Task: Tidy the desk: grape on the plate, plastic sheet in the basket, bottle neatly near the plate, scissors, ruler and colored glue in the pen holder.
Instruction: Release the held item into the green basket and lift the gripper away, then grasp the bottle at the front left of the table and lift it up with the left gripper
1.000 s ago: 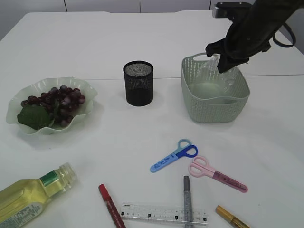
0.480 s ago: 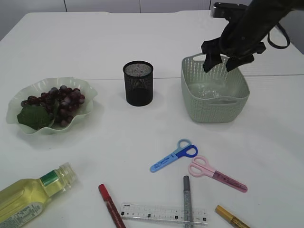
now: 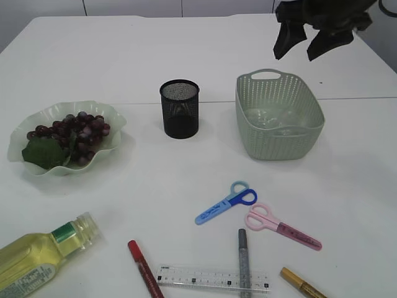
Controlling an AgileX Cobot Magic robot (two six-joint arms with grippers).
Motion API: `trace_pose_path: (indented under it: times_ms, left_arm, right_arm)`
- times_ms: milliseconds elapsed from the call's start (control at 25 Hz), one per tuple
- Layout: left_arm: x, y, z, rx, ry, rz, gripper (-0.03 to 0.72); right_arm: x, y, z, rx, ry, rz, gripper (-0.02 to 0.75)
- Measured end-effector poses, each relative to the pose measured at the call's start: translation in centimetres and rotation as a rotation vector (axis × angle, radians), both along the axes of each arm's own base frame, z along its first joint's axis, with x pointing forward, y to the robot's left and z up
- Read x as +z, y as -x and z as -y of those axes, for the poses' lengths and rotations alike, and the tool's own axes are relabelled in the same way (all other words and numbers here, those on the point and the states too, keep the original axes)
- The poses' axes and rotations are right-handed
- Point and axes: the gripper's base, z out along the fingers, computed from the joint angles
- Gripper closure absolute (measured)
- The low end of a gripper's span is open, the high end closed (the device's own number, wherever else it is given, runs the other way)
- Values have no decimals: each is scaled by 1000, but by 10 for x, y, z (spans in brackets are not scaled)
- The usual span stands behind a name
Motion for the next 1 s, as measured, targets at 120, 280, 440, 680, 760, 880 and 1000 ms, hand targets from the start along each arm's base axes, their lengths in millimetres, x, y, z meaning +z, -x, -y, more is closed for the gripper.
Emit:
trace_pose_path:
  times_ms: [120, 280, 440, 680, 760, 880, 1000]
  left_arm:
    - [0, 0, 0, 0, 0, 0, 265]
    - [0, 0, 0, 0, 0, 0, 265]
    - [0, 0, 0, 0, 2, -2, 265]
    - [0, 0, 0, 0, 4, -2, 265]
    - [0, 0, 0, 0, 5, -2, 265]
    - [0, 0, 0, 0, 5, -2, 265]
    - [0, 0, 0, 0, 5, -2, 265]
  right_arm:
    - [15, 11, -1, 13, 0, 0, 214]
    - [30, 34, -4, 28, 0, 14, 214]
    - [26, 60, -4, 40, 13, -40, 214]
    - [3, 98, 3, 38, 43, -138, 214]
    - [-3, 112, 6, 35, 49, -152, 214]
    - [-10, 132, 10, 31, 54, -164, 214]
    - [-15, 148, 12, 30, 56, -176, 214]
